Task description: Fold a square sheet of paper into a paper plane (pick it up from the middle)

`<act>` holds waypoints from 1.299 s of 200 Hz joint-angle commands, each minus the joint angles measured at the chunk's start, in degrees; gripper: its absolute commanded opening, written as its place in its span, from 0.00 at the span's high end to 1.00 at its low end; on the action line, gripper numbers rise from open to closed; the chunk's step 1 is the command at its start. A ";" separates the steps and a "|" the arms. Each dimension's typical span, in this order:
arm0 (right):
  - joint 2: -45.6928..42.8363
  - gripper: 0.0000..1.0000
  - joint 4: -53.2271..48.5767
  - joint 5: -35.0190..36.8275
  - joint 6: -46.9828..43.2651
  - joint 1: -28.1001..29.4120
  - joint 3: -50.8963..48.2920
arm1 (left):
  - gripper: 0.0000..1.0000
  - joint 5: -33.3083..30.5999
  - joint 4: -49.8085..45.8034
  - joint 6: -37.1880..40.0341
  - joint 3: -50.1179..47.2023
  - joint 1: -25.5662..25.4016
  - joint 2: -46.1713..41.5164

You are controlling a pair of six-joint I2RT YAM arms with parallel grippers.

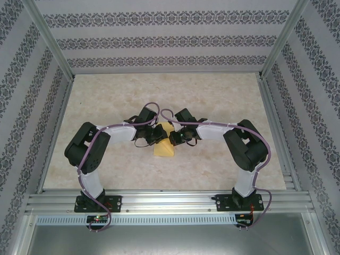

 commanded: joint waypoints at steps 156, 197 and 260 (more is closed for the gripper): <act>1.12 0.97 -0.51 0.86 0.21 0.68 1.68 | 0.90 -1.35 1.47 1.90 -2.90 -0.65 1.37; 0.18 0.91 -1.05 0.60 0.96 0.89 2.45 | 0.90 -2.50 0.49 3.11 -3.86 -0.75 1.67; -6.53 0.73 -6.29 4.73 3.59 0.59 3.73 | 0.90 -2.41 1.55 3.36 -4.58 -0.74 2.24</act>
